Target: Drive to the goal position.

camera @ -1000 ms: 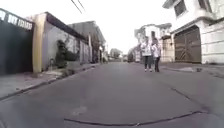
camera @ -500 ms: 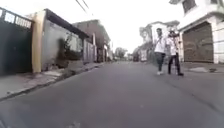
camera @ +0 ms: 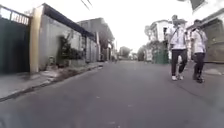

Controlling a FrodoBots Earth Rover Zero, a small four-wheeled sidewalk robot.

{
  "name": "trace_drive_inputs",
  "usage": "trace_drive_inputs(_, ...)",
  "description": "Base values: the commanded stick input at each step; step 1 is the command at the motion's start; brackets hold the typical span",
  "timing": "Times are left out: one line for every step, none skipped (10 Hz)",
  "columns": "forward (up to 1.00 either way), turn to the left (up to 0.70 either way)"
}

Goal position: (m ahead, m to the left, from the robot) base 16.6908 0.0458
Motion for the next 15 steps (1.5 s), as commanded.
trace_drive_inputs(1.0, -0.3)
trace_drive_inputs(1.0, -0.3)
trace_drive_inputs(1.0, -0.3)
trace_drive_inputs(1.0, -0.3)
trace_drive_inputs(1.0, -0.3)
trace_drive_inputs(1.0, -0.3)
trace_drive_inputs(1.0, -0.3)
trace_drive_inputs(1.0, -0.3)
trace_drive_inputs(1.0, -0.3)
trace_drive_inputs(1.0, -0.3)
trace_drive_inputs(1.0, -0.3)
trace_drive_inputs(1.0, -0.22)
trace_drive_inputs(1.0, -0.11)
trace_drive_inputs(1.0, 0.0)
trace_drive_inputs(1.0, 0.1)
